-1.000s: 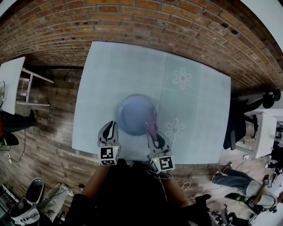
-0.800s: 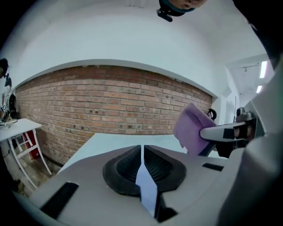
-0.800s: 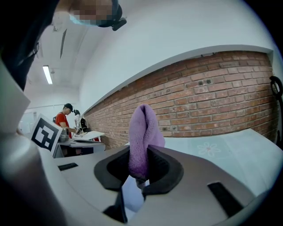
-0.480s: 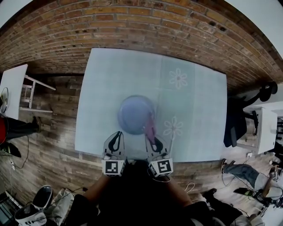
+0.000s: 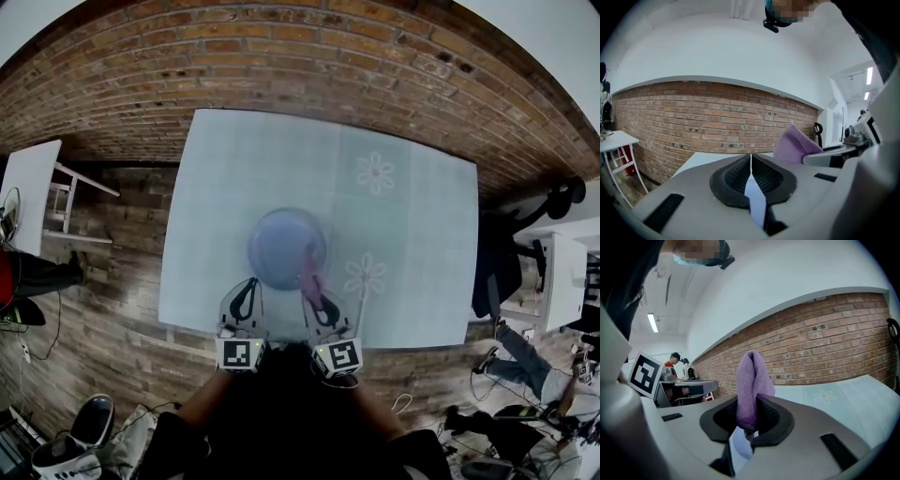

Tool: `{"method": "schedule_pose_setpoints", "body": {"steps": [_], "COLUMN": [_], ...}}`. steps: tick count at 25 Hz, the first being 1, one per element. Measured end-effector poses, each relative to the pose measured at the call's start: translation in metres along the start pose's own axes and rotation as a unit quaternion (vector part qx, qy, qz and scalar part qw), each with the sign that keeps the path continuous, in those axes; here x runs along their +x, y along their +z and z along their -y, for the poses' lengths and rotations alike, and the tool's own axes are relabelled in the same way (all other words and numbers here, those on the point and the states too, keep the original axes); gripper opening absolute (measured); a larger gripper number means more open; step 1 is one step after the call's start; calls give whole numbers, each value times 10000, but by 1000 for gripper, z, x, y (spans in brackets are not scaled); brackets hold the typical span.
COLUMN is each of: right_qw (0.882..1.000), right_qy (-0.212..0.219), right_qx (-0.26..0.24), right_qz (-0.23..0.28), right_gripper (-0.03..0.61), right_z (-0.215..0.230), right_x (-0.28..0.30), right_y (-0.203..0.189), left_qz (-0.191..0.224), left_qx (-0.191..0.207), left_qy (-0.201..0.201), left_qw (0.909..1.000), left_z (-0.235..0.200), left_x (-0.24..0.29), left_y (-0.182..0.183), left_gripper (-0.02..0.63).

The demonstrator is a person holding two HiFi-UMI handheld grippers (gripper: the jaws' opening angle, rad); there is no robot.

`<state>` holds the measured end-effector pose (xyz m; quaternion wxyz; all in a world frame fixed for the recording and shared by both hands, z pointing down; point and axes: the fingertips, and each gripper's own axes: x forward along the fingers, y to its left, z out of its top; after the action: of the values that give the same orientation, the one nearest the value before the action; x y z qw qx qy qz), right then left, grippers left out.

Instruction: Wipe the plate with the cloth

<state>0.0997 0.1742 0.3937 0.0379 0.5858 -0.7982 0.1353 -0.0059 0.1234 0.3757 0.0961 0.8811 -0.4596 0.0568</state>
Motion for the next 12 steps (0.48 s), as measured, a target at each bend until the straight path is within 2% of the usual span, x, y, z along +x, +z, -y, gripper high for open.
{"method": "schedule_pose_setpoints", "body": {"steps": [7,12], "right_qw": [10000,10000], "right_qy": [63,40], "right_qx": [26,-21], "right_qz": [-47,-52], "right_gripper": [78,78], "right_z": [4,7], "right_x": [2,1], "right_y": [-1,0], "left_qz": [66,-105], "left_qx": [53,339], "left_qy": [-33,-144], "left_qw": [10000,9993], "left_z": [2,4], "left_x": [8,10], "left_y": [5,-6], "left_gripper": [40,40]}}
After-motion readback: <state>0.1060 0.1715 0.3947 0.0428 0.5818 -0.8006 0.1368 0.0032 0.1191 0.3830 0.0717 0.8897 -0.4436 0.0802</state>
